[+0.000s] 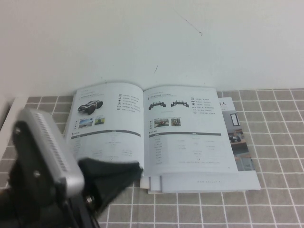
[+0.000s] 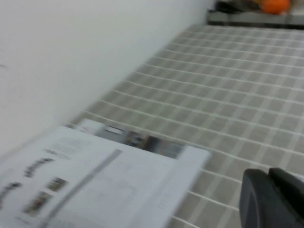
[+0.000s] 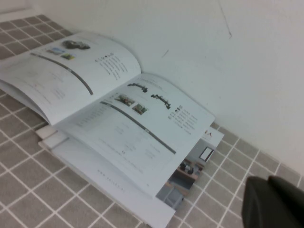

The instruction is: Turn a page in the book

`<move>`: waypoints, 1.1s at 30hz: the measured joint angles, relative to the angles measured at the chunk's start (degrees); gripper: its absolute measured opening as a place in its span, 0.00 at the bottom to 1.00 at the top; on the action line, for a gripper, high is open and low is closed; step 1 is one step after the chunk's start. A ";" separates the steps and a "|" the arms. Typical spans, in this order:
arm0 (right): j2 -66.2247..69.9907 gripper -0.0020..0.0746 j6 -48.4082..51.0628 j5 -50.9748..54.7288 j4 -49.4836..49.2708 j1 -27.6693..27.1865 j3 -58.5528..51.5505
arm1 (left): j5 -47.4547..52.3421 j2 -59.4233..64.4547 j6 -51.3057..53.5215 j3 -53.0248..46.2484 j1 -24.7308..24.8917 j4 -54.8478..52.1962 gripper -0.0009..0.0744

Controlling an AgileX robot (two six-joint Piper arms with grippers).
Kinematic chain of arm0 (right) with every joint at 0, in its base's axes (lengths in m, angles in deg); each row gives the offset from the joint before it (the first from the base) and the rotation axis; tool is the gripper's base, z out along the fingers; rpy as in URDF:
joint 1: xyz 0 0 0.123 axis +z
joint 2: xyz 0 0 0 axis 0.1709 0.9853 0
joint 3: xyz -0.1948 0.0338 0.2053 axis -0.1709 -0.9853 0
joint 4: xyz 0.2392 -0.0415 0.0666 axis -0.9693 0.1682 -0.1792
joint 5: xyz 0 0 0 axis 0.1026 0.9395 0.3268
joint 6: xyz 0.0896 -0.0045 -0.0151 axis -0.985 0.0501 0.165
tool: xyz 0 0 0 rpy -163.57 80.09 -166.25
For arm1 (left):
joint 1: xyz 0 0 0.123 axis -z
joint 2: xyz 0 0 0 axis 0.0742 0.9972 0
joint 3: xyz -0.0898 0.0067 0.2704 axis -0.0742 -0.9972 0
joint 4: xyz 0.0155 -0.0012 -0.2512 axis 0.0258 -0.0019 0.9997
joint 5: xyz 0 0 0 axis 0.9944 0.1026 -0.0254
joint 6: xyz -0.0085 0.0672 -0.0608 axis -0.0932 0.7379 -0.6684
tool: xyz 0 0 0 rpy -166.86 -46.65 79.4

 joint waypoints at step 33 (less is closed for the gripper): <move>-7.16 0.02 -0.13 -1.47 -2.25 0.00 -16.26 | 21.78 -17.44 -65.10 7.34 -19.28 -59.38 0.01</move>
